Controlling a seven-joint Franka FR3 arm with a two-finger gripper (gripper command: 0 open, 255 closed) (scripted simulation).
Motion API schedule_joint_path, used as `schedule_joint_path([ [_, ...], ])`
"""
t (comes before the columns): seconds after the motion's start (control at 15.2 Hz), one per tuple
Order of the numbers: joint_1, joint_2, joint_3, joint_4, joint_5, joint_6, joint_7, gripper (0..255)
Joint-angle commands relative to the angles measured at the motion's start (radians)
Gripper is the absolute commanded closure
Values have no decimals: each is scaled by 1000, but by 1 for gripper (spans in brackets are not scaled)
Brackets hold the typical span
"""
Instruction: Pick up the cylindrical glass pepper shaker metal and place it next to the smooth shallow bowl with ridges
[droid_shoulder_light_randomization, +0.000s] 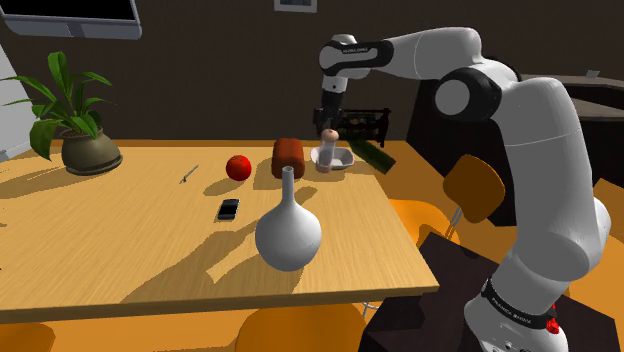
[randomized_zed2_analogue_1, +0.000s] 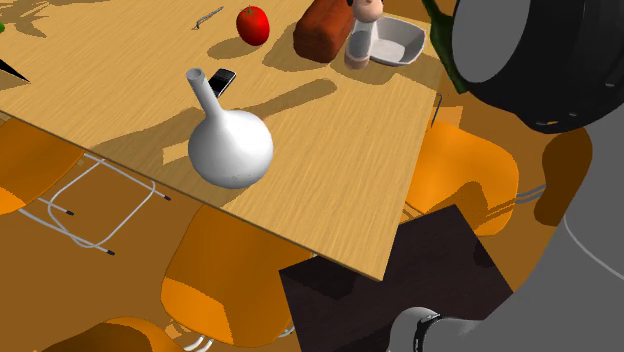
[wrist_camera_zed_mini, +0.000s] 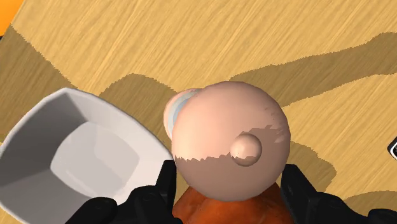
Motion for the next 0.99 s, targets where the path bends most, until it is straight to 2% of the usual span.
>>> schedule_joint_path([
  [0.0,1,4,0,-20,1,25,-3,255],
  [0.53,5,12,2,-117,6,129,-20,255],
  [0.92,5,12,2,-117,6,129,-20,255],
])
